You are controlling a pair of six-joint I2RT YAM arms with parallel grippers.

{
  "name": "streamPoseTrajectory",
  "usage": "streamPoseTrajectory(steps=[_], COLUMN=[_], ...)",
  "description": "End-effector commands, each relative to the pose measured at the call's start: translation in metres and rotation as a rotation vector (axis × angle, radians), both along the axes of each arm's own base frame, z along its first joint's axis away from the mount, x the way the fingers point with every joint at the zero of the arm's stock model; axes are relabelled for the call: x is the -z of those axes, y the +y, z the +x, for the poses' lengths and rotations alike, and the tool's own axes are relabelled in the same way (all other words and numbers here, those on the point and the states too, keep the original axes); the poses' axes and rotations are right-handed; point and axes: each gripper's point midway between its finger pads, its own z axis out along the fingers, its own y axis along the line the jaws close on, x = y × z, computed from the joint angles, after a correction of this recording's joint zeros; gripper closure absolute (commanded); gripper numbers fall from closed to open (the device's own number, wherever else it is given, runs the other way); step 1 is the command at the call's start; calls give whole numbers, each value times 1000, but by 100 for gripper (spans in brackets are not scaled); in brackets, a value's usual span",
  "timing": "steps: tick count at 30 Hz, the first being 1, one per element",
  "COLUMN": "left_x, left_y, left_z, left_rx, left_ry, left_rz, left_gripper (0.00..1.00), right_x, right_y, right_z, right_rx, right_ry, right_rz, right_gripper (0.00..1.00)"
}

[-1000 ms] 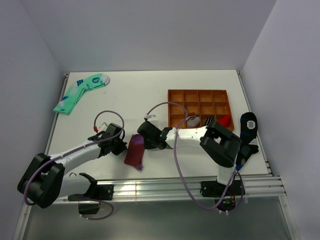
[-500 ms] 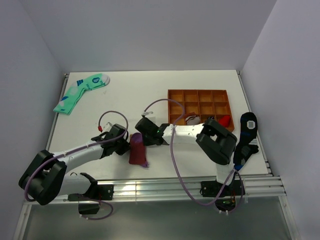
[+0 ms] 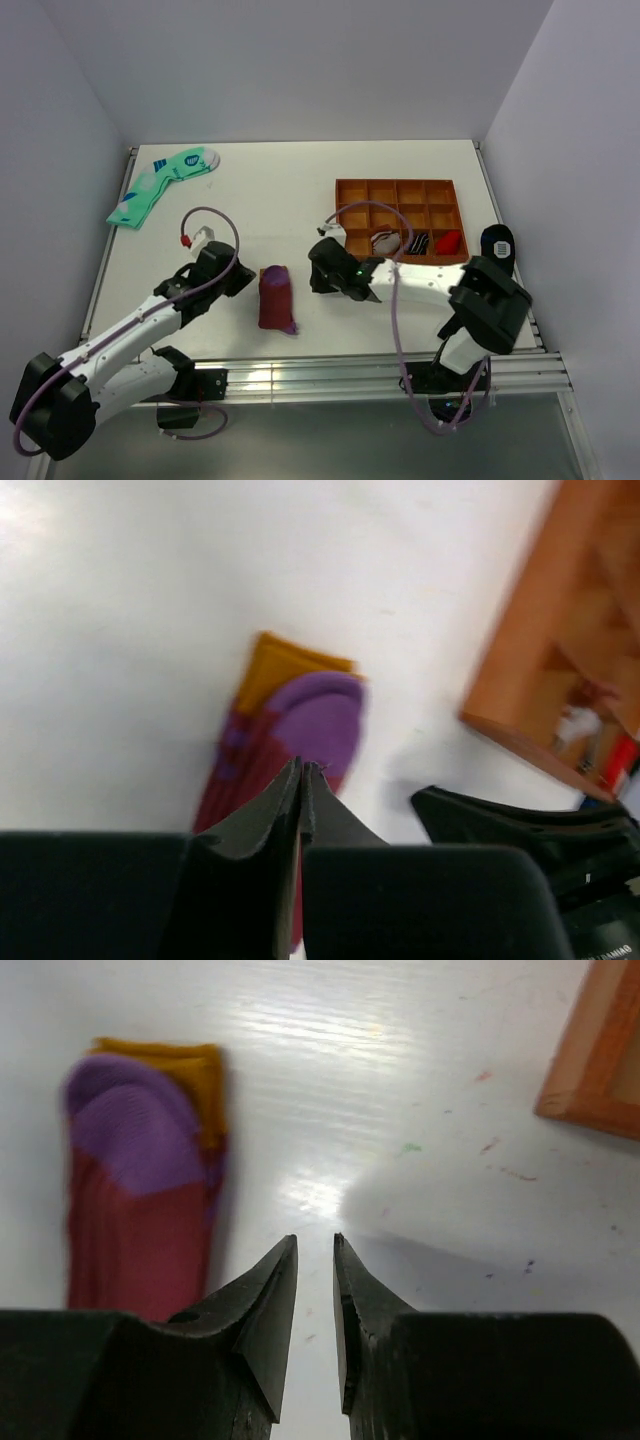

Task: Roll the socks
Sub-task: Roll the sock at the center of the board.

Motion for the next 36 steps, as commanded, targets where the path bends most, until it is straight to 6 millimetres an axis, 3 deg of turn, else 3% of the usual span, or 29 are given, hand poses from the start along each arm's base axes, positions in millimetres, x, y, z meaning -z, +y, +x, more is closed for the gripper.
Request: streamPoseTrajectory(steps=[1, 3, 5, 6, 7, 8, 9, 11, 17, 18, 24, 29, 36], left_x=[-53, -50, -54, -46, -43, -55, -42, -41, -4, 6, 26, 43, 69], left_y=[-34, -43, -56, -57, -61, -73, -77, -86, -87, -86, -84, -75, -56], left_z=[19, 19, 20, 20, 19, 20, 16, 16, 18, 17, 23, 26, 28], left_rx=[184, 232, 287, 291, 309, 358, 382, 422, 427, 421, 393, 353, 265], left_ry=[-213, -221, -257, -249, -251, -301, -281, -302, -261, -235, -179, -118, -14], left_rz=[-98, -114, -153, -157, -172, -231, -241, -271, -251, -242, -199, -137, -36], left_gripper=[90, 89, 88, 87, 87, 86, 86, 86, 86, 86, 88, 89, 89], right_x=[-47, -66, -69, -80, -73, -74, -79, -79, -67, -58, -25, 21, 56], right_y=[24, 38, 45, 53, 54, 60, 67, 75, 101, 103, 111, 95, 73], right_z=[-12, -19, -41, -44, -50, -60, -62, -68, -81, -80, -90, -103, -114], right_rx=[-92, -149, -234, -268, -288, -342, -371, -413, -491, -485, -476, -406, -351], right_ry=[-71, -97, -73, -96, -76, -51, -63, -54, -24, -6, 72, 141, 151], right_rz=[246, 373, 461, 531, 542, 572, 611, 638, 654, 645, 620, 555, 449], right_gripper=[71, 71, 71, 69, 69, 69, 69, 69, 69, 68, 69, 69, 69])
